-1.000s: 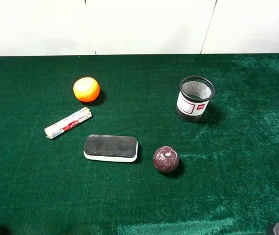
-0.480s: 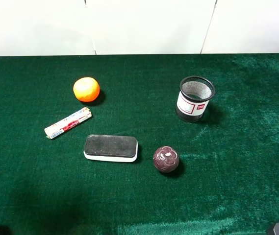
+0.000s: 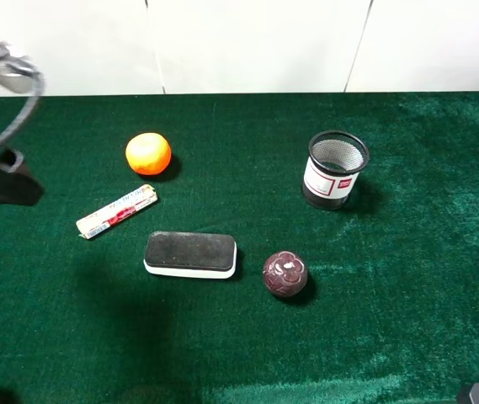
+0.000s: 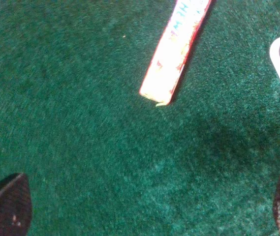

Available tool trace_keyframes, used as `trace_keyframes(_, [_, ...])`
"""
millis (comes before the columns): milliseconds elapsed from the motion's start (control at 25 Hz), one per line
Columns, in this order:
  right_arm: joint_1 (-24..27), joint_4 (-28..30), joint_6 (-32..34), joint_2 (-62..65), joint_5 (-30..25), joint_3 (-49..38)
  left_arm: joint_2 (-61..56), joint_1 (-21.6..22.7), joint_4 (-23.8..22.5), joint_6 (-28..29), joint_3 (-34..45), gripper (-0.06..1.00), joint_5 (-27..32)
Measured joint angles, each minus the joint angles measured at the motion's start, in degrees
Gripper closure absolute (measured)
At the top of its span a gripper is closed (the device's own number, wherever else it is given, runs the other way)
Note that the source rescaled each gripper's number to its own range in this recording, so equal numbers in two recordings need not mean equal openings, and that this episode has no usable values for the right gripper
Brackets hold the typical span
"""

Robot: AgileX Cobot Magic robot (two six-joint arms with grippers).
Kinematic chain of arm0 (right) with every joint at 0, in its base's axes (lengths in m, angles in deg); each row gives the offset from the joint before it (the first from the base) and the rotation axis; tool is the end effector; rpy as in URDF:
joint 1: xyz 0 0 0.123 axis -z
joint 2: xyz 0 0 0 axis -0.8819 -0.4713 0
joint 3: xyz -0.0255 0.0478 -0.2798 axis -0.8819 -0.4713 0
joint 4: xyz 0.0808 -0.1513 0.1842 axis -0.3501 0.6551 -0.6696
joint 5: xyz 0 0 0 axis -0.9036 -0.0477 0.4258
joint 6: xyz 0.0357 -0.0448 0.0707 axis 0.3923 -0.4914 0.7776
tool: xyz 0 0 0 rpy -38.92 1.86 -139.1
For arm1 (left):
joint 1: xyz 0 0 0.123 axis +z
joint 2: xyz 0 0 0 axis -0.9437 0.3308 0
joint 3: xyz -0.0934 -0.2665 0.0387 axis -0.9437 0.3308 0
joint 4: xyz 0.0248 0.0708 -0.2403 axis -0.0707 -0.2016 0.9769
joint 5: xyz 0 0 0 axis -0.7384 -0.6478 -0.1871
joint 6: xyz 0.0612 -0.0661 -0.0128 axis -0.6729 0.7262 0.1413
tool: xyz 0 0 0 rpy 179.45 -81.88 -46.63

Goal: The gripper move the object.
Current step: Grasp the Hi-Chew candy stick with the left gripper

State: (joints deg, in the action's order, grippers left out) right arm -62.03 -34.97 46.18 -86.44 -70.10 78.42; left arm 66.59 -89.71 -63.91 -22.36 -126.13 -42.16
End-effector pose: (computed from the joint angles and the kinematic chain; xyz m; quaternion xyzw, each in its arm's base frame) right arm -0.0044 0.0000 0.2802 0.0118 0.8413 0.0089 0.5403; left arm 0.1984 -0.0651 0.2588 0.2674 0.9362 0.0055 0.2281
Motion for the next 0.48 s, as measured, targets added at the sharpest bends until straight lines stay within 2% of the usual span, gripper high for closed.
trace_keyframes(480, [0.0,0.0,0.0,0.0,0.0,0.0,18.67,-1.33,-1.79,-2.29,-2.06,-0.04,-9.37])
